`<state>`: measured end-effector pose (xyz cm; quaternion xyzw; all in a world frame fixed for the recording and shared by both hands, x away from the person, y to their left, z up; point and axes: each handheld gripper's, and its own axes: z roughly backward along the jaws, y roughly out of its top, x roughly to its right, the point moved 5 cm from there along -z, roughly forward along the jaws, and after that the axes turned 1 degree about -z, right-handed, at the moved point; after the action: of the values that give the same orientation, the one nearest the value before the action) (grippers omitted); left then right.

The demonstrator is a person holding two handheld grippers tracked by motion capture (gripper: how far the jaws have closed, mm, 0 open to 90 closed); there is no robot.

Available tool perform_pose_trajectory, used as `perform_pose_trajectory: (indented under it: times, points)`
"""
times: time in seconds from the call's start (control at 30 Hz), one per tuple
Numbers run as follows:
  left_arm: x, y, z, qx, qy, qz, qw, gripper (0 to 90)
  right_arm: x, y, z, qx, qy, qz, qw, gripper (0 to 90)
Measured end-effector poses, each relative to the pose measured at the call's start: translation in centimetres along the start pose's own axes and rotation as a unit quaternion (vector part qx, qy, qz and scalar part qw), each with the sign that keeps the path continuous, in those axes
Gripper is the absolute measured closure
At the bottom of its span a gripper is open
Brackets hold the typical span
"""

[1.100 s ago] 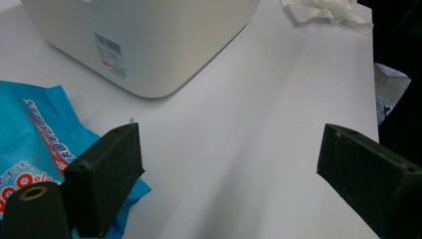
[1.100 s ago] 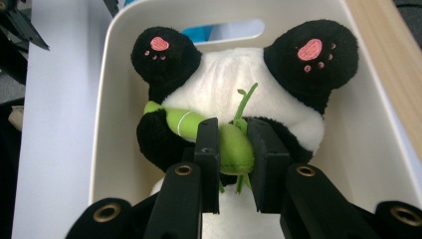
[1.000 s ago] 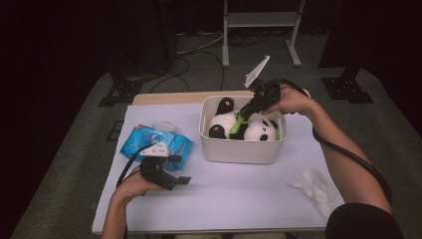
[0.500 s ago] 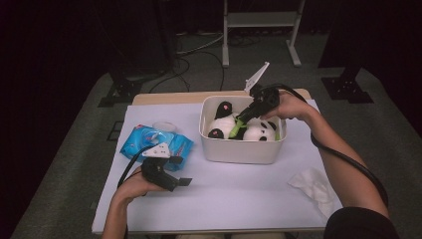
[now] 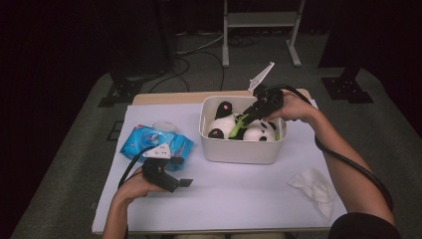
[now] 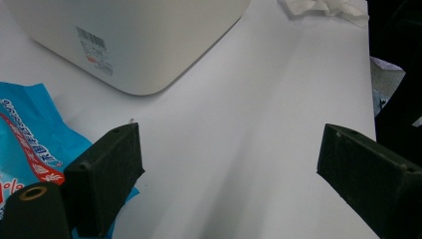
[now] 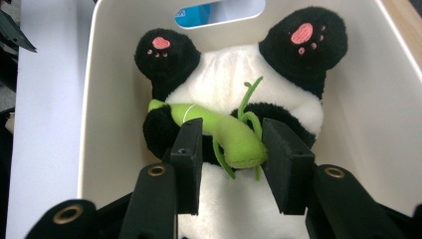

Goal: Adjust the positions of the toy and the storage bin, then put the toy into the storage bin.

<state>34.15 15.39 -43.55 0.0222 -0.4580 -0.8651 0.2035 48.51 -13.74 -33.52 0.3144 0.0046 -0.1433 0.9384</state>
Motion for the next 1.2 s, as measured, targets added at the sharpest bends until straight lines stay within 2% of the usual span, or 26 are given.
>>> perform_pose_trajectory:
  times: [0.13, 0.5, 0.7, 0.93, 1.2]
  points:
    - [0.0, 0.0, 0.0, 0.001, 0.001, 0.0, 1.0, 10.0, -0.3, 0.0, 0.4, 0.001, -0.005, 0.001, 1.0, 57.7]
    - [0.0, 0.0, -0.2, 0.004, -0.003, -0.001, 1.0, 10.0, -1.2, 0.1, 3.2, 0.034, -0.021, -0.003, 0.9992, 50.6]
    - [0.2, 0.2, -0.5, 0.001, -0.008, -0.004, 1.0, 10.0, -2.4, -0.6, 4.5, 0.041, -0.028, 0.004, 0.9988, 49.8]
    - [0.4, 0.4, -0.6, 0.002, -0.01, -0.008, 0.9999, 10.0, -3.5, -1.6, 5.6, 0.046, -0.033, -0.002, 0.9984, 49.3]
    - [0.6, 0.6, -0.7, 0.003, -0.01, -0.011, 0.9999, 10.0, -4.2, -2.5, 6.5, 0.051, -0.04, -0.005, 0.9979, 48.5]
